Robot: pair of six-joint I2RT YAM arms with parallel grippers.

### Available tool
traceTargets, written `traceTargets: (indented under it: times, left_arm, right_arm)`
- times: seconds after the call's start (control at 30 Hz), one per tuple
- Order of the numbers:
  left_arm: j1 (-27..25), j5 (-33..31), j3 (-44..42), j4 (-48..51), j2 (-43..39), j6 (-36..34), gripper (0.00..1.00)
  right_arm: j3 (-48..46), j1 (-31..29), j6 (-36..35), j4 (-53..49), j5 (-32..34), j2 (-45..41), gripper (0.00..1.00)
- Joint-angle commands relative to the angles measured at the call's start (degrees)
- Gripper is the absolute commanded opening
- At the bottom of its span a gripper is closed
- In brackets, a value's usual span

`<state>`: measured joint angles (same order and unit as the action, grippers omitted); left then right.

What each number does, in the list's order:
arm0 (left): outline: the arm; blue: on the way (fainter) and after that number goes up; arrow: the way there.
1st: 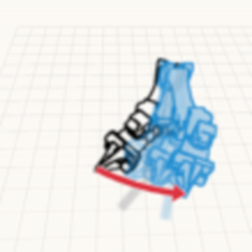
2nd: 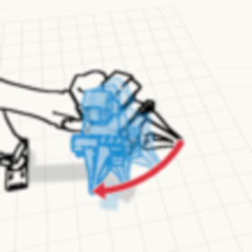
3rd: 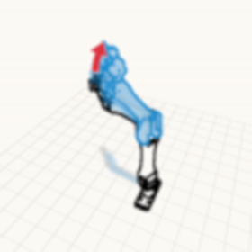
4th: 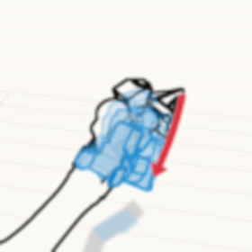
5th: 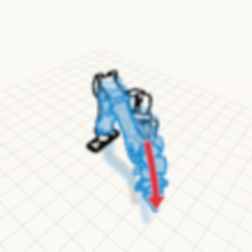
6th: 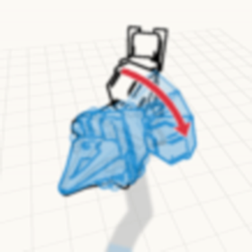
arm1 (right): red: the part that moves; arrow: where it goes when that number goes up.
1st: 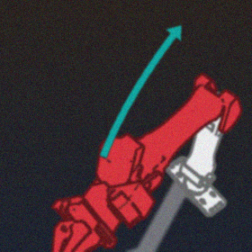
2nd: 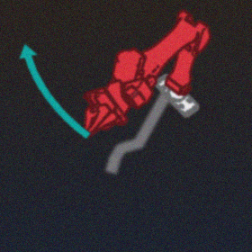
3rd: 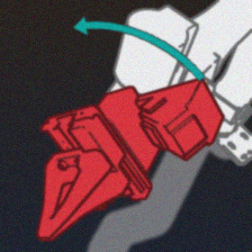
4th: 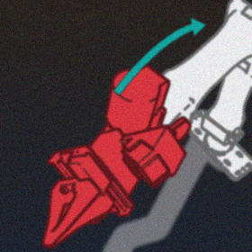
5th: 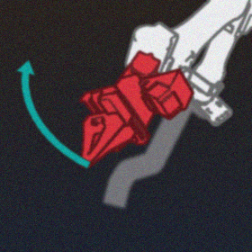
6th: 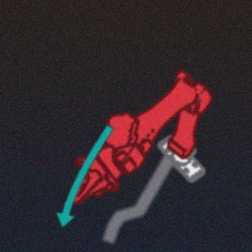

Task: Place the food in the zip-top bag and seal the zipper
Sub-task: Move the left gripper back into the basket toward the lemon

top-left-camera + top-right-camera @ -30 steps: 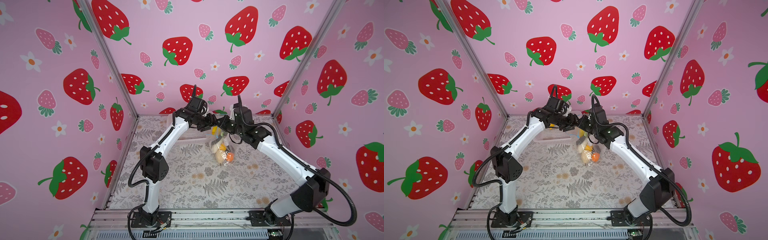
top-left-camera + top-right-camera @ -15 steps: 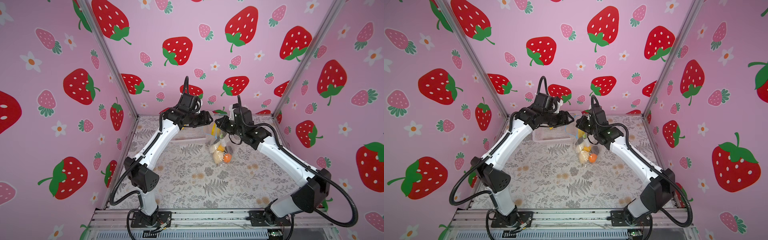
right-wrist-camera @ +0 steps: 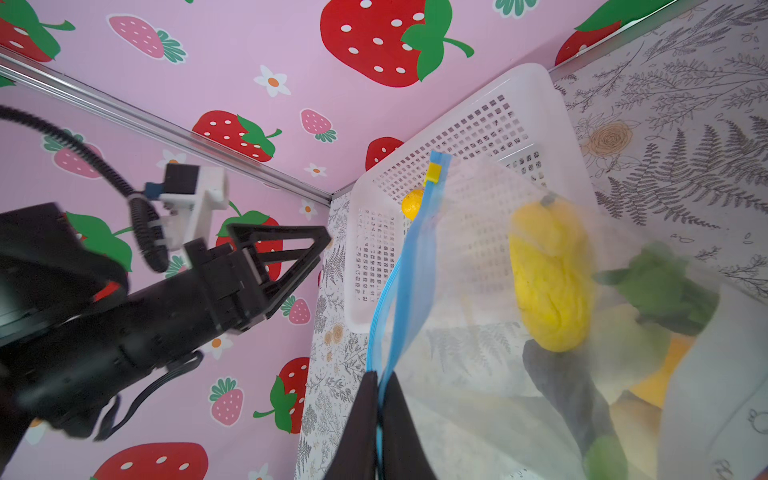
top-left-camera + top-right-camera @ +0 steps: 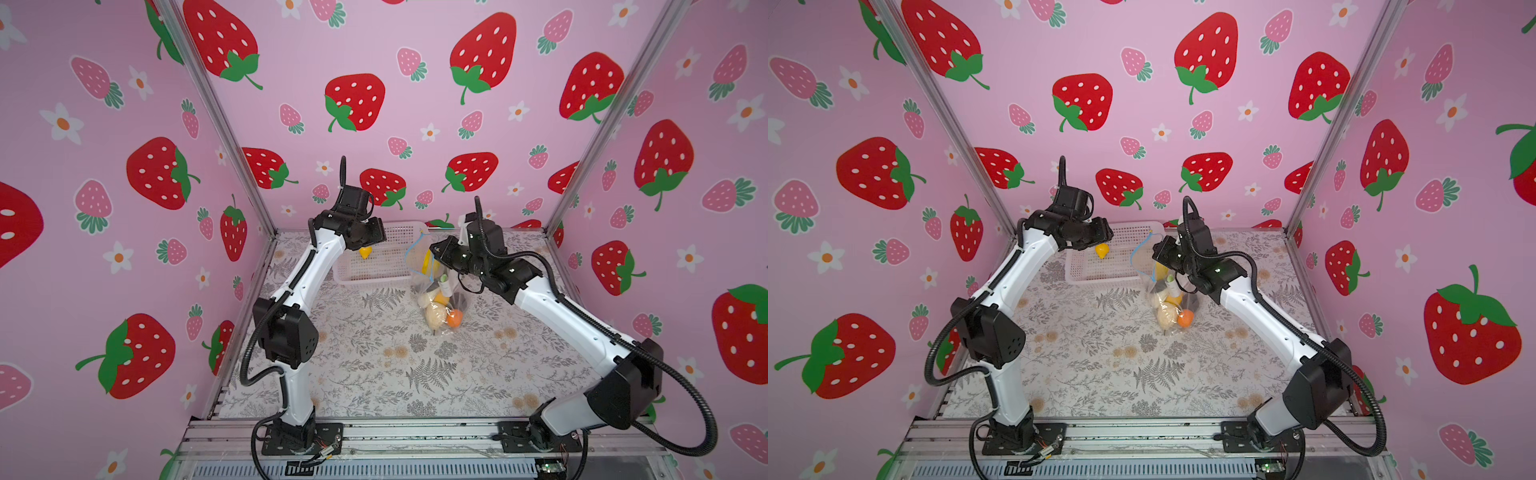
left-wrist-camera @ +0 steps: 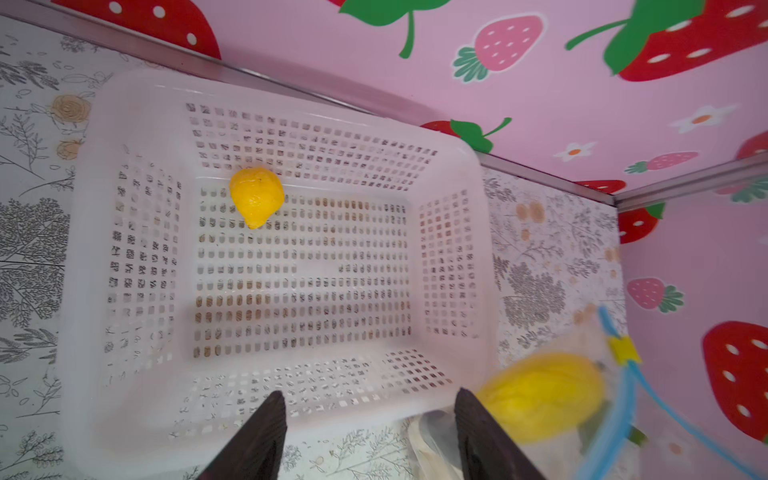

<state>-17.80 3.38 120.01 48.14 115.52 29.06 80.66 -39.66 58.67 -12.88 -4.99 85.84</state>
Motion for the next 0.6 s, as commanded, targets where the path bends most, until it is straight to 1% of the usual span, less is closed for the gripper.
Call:
traceTargets:
  times: [0.0, 0.13, 0.2, 0.33, 0.4, 0.57]
  left_arm:
    - [1.1, -5.5, 8.1, 3.7, 6.1, -1.9, 0.68]
    - [2.2, -8.5, 18.8, 7.6, 15.9, -2.8, 0.68]
    - [2.2, -10.3, 20.8, 7.1, 18.3, -3.4, 0.68]
    - [2.8, -12.5, 18.5, 0.0, 19.9, -3.3, 0.67]
    - [3.3, -12.1, 17.8, -2.7, 21.1, -2.4, 0.67]
    - [3.4, -11.5, 20.3, -4.4, 26.1, -1.9, 0.67]
  right_arm:
    - [-0.5, -0.3, 0.4, 1.1, 0.2, -2.3, 0.08]
    - [-0.5, -0.2, 0.0, 1.1, 0.0, -1.9, 0.08]
    - [-0.3, -0.2, -0.2, 1.2, -0.3, -1.4, 0.08]
    - [-1.9, -0.2, 0.0, 2.7, -0.5, -1.3, 0.08]
    - [-2.7, -0.2, 0.1, 3.3, -0.8, -1.0, 0.08]
    - [-3.2, -0.2, 0.2, 3.4, -0.6, -0.5, 0.08]
